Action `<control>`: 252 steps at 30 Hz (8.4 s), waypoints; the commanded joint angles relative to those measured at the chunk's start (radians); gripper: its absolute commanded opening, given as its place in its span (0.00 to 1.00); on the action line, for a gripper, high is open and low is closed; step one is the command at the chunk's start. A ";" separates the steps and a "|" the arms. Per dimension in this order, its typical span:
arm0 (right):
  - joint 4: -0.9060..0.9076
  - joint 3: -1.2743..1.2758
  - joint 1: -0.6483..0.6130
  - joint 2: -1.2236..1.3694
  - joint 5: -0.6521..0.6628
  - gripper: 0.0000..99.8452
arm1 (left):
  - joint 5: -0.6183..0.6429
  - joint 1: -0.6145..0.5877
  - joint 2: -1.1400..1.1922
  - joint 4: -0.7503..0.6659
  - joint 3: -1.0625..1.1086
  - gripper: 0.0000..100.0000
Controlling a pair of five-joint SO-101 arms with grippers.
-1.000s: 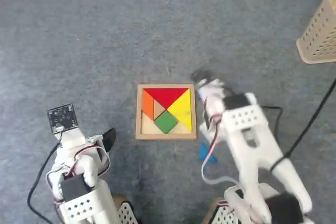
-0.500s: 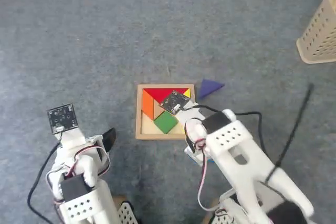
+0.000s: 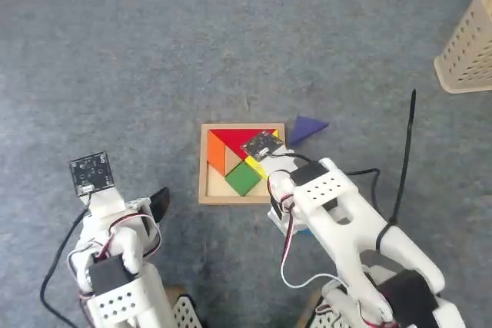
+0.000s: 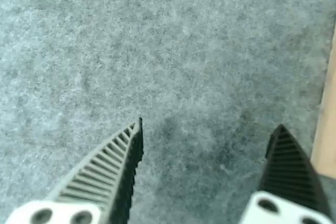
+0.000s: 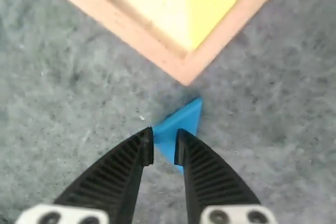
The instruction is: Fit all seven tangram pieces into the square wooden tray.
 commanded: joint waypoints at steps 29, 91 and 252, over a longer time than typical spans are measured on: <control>-0.071 0.025 0.113 0.005 -0.098 0.19 | -0.002 0.002 -0.012 -0.002 -0.013 0.35; 0.051 -0.256 0.110 -0.050 -0.187 0.09 | -0.002 0.002 -0.012 -0.002 -0.013 0.35; -0.834 0.020 -0.171 0.041 -0.089 0.01 | -0.002 0.002 -0.012 -0.002 -0.013 0.35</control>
